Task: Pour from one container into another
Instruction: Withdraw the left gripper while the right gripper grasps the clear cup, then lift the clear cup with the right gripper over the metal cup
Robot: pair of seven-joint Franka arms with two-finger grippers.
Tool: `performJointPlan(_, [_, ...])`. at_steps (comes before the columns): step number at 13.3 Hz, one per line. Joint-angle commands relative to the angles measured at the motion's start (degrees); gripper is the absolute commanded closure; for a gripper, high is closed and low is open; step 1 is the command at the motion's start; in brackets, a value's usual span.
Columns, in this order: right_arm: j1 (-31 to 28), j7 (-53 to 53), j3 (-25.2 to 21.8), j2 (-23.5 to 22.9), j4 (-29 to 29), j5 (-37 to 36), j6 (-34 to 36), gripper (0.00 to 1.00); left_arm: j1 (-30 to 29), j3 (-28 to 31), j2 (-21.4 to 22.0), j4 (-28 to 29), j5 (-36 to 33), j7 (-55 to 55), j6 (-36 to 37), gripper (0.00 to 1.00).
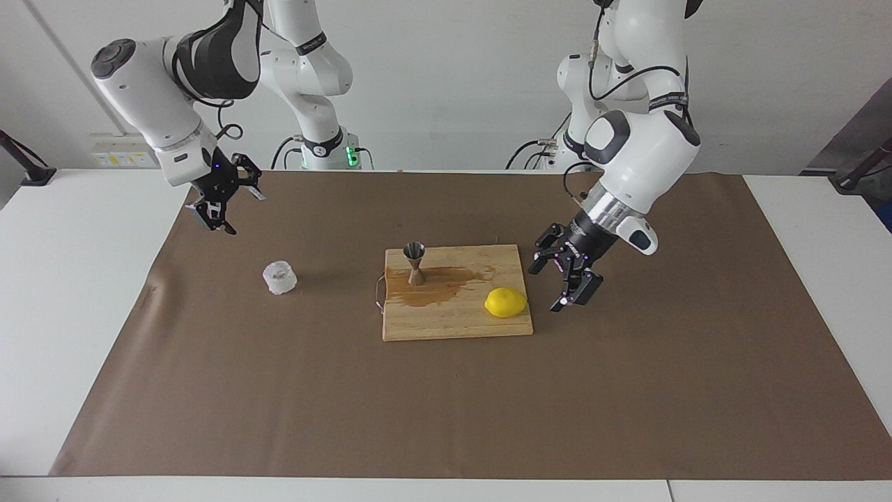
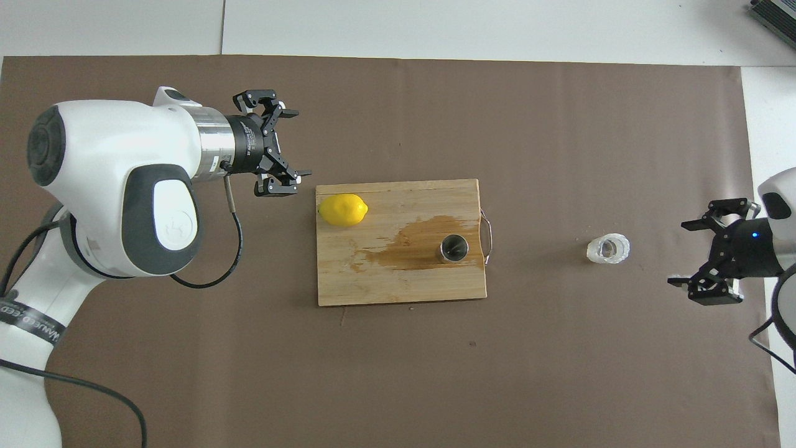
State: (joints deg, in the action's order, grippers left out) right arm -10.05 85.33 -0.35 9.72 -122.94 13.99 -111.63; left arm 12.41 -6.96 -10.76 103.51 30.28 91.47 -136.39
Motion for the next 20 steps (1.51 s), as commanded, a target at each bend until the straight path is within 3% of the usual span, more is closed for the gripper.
performJointPlan(1, [-2.5, 12.5, 0.3, -2.9, -2.7, 4.5, -2.9, 0.00, -2.2, -0.5, 0.2, -1.3, -7.1, -13.2, 3.8, 0.00])
performJointPlan(4, [-5.7, 31.9, 0.3, -9.4, -2.7, 13.2, -7.1, 0.00, -6.1, -0.5, 0.1, -1.8, -16.0, -27.1, 5.6, 0.00])
performJointPlan(6, [-5.9, 35.8, 0.3, -11.2, -3.0, 15.7, -7.6, 0.00, -8.9, -0.6, 0.1, -2.6, -23.7, -36.2, 7.6, 0.00])
performJointPlan(9, [-6.0, 47.1, 0.3, -16.6, -3.0, 23.9, -9.5, 0.00, -12.6, -0.5, 0.1, -4.4, -25.0, -49.7, 10.0, 0.00])
performJointPlan(14, [-7.3, 53.4, 0.3, -22.8, -2.7, 28.4, -8.8, 0.00, -20.8, -0.5, 0.3, -6.0, -25.1, -73.2, 14.5, 0.00])
performJointPlan(15, [-8.3, 53.8, 0.4, -25.0, -2.7, 28.5, -7.9, 0.00, -21.6, -0.5, 0.3, -7.6, -25.1, -76.3, 16.7, 0.00])
performJointPlan(19, [-8.0, 54.0, 0.4, -25.4, -2.3, 31.4, -6.5, 0.00, -21.0, -1.2, 1.2, -15.8, -31.0, -84.3, 31.6, 0.00])
performJointPlan(20, [-7.7, 54.0, 0.4, -25.3, -2.4, 32.2, -6.6, 0.06, -20.4, -1.4, 3.1, -15.8, -31.1, -85.8, 33.9, 0.00])
